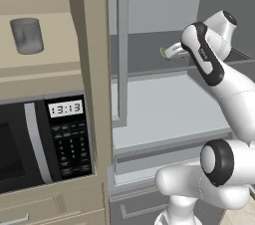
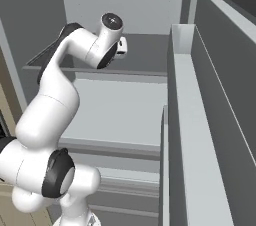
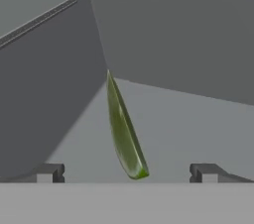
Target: There is a bowl on the dining counter. Grab a lemon wedge from the fridge and place it in the bowl. Then get the liquor bottle and glass cup from the cabinet and place them next to the bowl.
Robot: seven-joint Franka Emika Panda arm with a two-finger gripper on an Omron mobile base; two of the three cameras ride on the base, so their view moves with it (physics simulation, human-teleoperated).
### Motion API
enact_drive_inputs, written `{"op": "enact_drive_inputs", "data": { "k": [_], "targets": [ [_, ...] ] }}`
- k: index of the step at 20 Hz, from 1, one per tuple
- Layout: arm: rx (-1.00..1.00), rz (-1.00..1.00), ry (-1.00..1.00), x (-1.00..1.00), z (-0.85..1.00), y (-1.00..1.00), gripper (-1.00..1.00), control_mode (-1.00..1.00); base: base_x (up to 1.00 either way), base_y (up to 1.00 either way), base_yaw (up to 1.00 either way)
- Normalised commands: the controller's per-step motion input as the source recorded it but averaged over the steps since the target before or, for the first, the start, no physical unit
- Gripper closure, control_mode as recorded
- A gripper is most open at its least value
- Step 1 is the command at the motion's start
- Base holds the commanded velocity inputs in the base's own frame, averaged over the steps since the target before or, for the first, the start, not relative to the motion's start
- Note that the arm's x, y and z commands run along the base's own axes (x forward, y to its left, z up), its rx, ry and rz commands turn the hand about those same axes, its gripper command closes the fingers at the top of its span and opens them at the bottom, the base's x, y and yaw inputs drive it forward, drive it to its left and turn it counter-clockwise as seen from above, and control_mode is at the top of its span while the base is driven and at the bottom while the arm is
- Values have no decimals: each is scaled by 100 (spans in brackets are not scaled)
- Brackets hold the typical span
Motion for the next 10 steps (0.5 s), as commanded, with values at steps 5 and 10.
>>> {"op": "enact_drive_inputs", "data": {
  "k": [5, 10],
  "targets": [
    [0, 0, 2, 1, -7, 9, -100, -100, 0, 0, 0],
    [0, 1, 0, 7, 0, 0, -100, -100, 0, 0, 0]
  ]
}}
